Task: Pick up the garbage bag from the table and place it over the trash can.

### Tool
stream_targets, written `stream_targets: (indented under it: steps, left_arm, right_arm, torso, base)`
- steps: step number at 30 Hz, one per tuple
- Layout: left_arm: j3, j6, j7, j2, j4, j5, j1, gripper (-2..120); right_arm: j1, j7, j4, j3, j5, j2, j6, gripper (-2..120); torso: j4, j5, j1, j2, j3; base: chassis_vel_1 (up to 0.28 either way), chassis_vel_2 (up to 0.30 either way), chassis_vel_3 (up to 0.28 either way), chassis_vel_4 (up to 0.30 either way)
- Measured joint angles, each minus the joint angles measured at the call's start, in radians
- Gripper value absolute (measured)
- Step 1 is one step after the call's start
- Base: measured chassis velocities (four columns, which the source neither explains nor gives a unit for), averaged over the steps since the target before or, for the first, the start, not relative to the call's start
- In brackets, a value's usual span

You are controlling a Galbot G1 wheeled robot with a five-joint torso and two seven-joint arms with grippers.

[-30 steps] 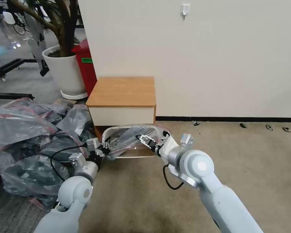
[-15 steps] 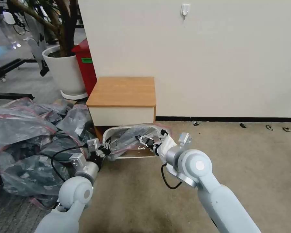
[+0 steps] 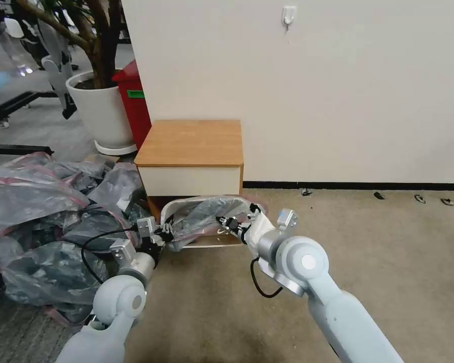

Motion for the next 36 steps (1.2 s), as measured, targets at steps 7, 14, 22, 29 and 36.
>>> stream_targets:
  steps: [7,14,22,29,36]
  left_arm:
    - [0.000,-0.005,-0.021,-0.005,0.015,-0.006,-0.012,3]
    - [-0.009,-0.006,-0.063,-0.010,0.031,-0.046,-0.033,3]
    - [-0.013,-0.005,-0.118,-0.013,0.042,-0.099,-0.067,3]
    - [-0.022,0.007,-0.140,-0.010,0.035,-0.146,-0.073,3]
    - [-0.039,0.052,-0.189,-0.004,-0.005,-0.255,-0.073,3]
  right_arm:
    - [-0.009,-0.053,0.006,-0.011,-0.042,-0.008,0.032,0]
    - [-0.029,-0.088,0.026,-0.016,-0.066,-0.034,0.061,0]
    - [-0.061,-0.090,0.059,-0.005,-0.065,-0.060,0.062,0]
    - [-0.087,-0.099,0.039,0.004,-0.081,-0.076,0.062,0]
    - [-0.088,-0.107,-0.014,0.001,-0.115,-0.074,0.062,0]
  torso:
    - [0.0000,0.0000,0.000,0.000,0.000]
    - [0.0000,0.0000,0.000,0.000,0.000]
    - [0.0000,0.0000,0.000,0.000,0.000]
    - [0.0000,0.0000,0.000,0.000,0.000]
    - [0.0000,0.0000,0.000,0.000,0.000]
  base:
    - [0.000,0.000,0.000,0.000]
    - [0.000,0.000,0.000,0.000]
    - [0.000,0.000,0.000,0.000]
    - [0.000,0.000,0.000,0.000]
    - [0.000,0.000,0.000,0.000]
